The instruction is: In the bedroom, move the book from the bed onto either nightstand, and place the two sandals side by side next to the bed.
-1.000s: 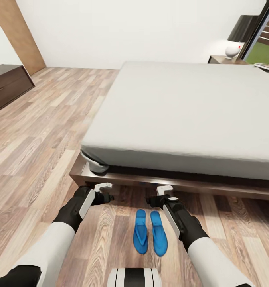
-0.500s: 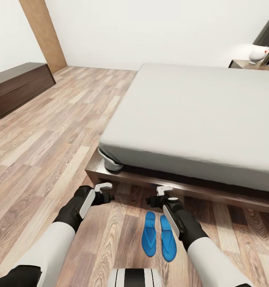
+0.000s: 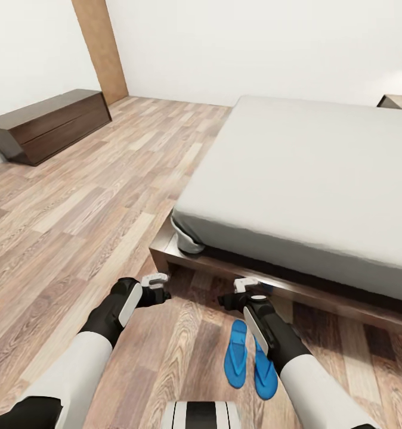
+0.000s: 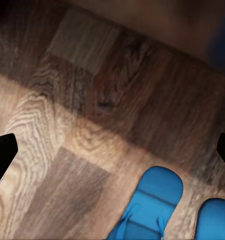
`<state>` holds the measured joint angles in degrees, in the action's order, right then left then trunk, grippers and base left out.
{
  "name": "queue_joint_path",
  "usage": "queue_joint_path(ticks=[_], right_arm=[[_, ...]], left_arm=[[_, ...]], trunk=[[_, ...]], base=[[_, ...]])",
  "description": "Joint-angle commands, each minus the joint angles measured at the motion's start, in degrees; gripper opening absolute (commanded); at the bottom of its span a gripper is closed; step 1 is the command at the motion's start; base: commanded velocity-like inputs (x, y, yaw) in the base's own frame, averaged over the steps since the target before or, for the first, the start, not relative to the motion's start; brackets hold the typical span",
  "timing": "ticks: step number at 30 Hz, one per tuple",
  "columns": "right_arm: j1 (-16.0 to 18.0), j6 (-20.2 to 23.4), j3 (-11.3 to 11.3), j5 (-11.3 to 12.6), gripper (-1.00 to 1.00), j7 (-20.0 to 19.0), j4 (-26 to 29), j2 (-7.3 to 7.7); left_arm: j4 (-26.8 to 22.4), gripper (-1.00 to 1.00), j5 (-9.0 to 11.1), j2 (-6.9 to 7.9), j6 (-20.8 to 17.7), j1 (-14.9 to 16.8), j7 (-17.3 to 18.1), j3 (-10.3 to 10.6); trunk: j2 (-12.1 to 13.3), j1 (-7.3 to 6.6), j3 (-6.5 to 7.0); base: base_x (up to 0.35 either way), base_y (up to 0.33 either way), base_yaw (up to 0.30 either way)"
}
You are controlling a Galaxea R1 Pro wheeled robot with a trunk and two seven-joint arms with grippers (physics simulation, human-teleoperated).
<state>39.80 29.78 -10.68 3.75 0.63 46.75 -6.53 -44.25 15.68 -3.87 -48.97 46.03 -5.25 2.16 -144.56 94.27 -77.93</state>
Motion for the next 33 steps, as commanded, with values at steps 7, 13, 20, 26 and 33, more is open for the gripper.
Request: queue_joint_path(ticks=[7,13,20,26,33], right_arm=[[0.01,0.28,-0.04,0.38,1.00,0.13,0.02,0.03],[0.01,0.28,-0.12,0.38,1.00,0.21,-0.07,-0.04],[0.01,0.28,-0.13,0.38,1.00,0.24,-0.08,-0.04],[0.01,0.28,-0.13,0.38,1.00,0.23,-0.08,-0.02],[0.01,0.28,-0.13,0.38,1.00,0.17,-0.08,0.00]], left_arm=[[-0.04,1.00,0.60,0.04,-0.16,0.03,-0.55,0.12],[-0.02,1.00,0.70,0.09,-0.16,0.03,-0.60,0.12],[0.02,1.00,0.81,0.09,-0.16,0.03,-0.64,0.12],[0.04,1.00,0.74,0.09,-0.16,0.03,-0.64,0.12],[0.05,1.00,0.61,0.09,-0.16,0.03,-0.64,0.12]], trunk=[[-0.02,-0.01,-0.04],[-0.02,-0.01,-0.04],[-0.02,-0.01,-0.04],[-0.02,-0.01,-0.04],[-0.02,-0.01,-0.04]], base=[[0.000,0.000,0.240],[0.000,0.000,0.240],[0.000,0.000,0.240],[0.000,0.000,0.240],[0.000,0.000,0.240]])
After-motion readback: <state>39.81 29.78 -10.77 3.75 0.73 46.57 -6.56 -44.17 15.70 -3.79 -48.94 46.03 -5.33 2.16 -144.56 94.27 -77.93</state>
